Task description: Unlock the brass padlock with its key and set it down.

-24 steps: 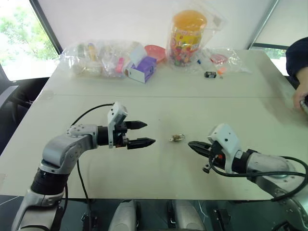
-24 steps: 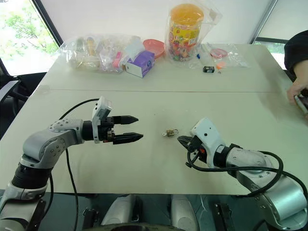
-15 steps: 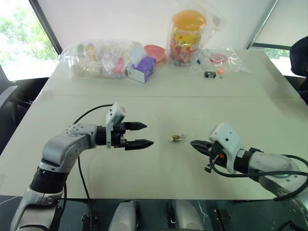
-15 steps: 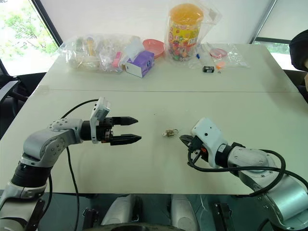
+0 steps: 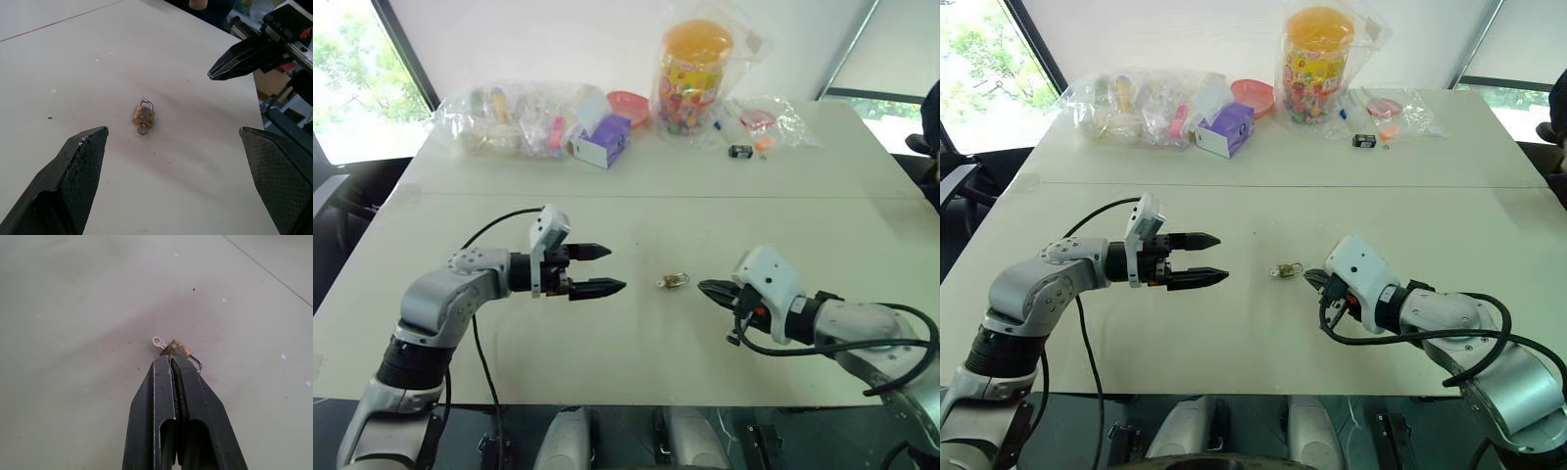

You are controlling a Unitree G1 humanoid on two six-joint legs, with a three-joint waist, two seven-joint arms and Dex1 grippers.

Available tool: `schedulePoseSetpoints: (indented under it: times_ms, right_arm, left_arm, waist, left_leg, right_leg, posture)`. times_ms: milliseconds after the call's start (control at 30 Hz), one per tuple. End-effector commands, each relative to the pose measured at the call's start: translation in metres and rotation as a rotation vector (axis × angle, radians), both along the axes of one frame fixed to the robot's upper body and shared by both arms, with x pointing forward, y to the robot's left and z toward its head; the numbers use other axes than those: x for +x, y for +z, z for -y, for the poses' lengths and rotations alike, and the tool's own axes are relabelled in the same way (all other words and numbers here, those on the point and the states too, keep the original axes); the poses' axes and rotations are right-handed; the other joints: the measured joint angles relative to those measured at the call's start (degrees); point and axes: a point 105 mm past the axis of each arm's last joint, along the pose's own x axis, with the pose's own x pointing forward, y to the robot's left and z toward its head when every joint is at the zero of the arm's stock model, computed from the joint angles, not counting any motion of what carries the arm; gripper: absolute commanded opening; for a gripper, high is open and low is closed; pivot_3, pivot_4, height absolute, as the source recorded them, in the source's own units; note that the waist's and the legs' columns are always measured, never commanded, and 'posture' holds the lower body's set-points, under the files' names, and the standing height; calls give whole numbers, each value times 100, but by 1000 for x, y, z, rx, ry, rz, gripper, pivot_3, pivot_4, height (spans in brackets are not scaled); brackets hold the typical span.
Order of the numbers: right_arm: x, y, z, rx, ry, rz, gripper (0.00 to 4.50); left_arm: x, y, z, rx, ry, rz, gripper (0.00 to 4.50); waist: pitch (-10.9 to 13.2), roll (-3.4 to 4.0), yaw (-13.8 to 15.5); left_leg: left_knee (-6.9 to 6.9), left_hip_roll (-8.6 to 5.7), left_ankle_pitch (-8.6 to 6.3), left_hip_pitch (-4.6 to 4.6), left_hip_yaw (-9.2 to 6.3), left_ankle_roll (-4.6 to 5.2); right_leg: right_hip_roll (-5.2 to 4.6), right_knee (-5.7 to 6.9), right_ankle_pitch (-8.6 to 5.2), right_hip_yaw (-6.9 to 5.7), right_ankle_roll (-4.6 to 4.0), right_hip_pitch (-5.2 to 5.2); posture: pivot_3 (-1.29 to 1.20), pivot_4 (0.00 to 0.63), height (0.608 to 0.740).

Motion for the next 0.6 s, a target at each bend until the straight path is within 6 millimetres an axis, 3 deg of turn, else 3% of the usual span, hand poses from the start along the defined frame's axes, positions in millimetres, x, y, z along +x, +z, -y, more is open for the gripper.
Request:
schedulePoseSetpoints:
  times_ms: [33, 200, 400, 600]
  right_arm:
    - [-4, 3, -4, -18, 42, 29, 0]
    - [-3, 5, 3, -30, 34, 43, 0]
    - [13, 9, 8, -39, 44, 71, 0]
    - [35, -3, 8, -79, 144, 30, 3030]
  left_arm:
    - [-8, 3, 0, 2, -23, 19, 4456]
    - [-9, 3, 4, 3, -48, 14, 4456]
    - [0, 5, 4, 3, -54, 21, 4456]
    - [1, 8, 12, -42, -59, 16, 4500]
  waist:
    - [0, 0, 0]
    - [0, -1, 6]
    - [0, -1, 0]
    - [0, 0, -7]
  left_leg:
    - [-1, 0, 0, 0, -1, 0]
    - [0, 0, 0, -1, 0, 1]
    - [2, -1, 0, 0, 0, 1]
    - [2, -1, 0, 1, 3, 1]
  right_leg:
    - [0, 0, 0, -1, 0, 0]
    - [-2, 0, 0, 0, 0, 0]
    - [2, 0, 0, -1, 0, 1]
    - [2, 0, 0, 0, 0, 0]
  posture:
    - [0, 150, 735]
    - [0, 150, 735]
    - [0, 150, 735]
    - [0, 150, 735]
